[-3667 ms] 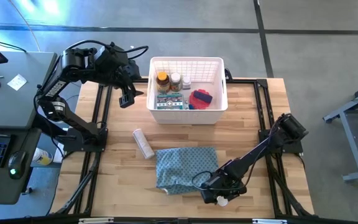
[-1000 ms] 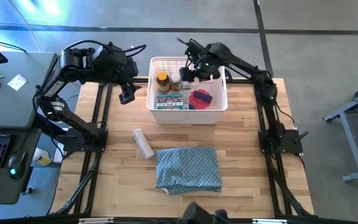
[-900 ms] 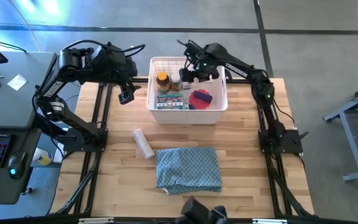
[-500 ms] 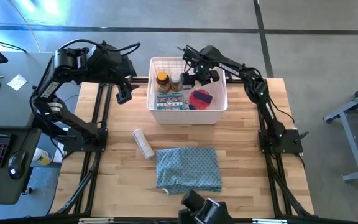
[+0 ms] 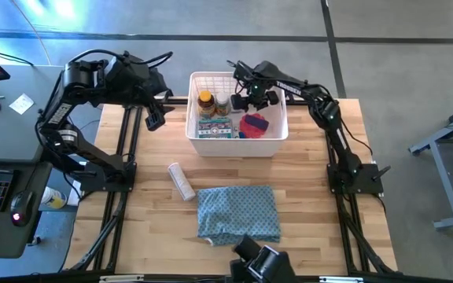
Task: Pick & place medical supplies in basket/bin
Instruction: Put the orange pill bottle into the white bin
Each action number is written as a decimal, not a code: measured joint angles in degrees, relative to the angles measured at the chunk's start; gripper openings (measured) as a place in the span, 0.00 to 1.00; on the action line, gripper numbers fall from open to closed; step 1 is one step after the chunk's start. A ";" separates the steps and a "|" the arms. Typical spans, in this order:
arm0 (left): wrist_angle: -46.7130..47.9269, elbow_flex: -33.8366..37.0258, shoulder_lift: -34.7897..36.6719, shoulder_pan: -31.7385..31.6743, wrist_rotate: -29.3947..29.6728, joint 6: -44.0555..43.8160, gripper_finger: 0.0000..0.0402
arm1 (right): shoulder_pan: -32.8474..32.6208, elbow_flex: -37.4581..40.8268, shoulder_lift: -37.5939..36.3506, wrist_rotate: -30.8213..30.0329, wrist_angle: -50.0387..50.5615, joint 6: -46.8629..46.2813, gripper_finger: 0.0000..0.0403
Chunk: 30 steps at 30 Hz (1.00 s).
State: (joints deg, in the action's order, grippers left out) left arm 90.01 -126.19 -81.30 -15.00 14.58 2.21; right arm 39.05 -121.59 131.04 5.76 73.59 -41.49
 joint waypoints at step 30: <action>0.01 0.00 2.75 0.00 -1.31 -9.28 0.83 | -0.07 5.96 -0.13 -2.26 -11.31 4.20 0.51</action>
State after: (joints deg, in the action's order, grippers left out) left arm 90.02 -126.19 -78.55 -15.00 13.27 -7.07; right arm 38.98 -115.63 130.91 3.51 62.28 -37.29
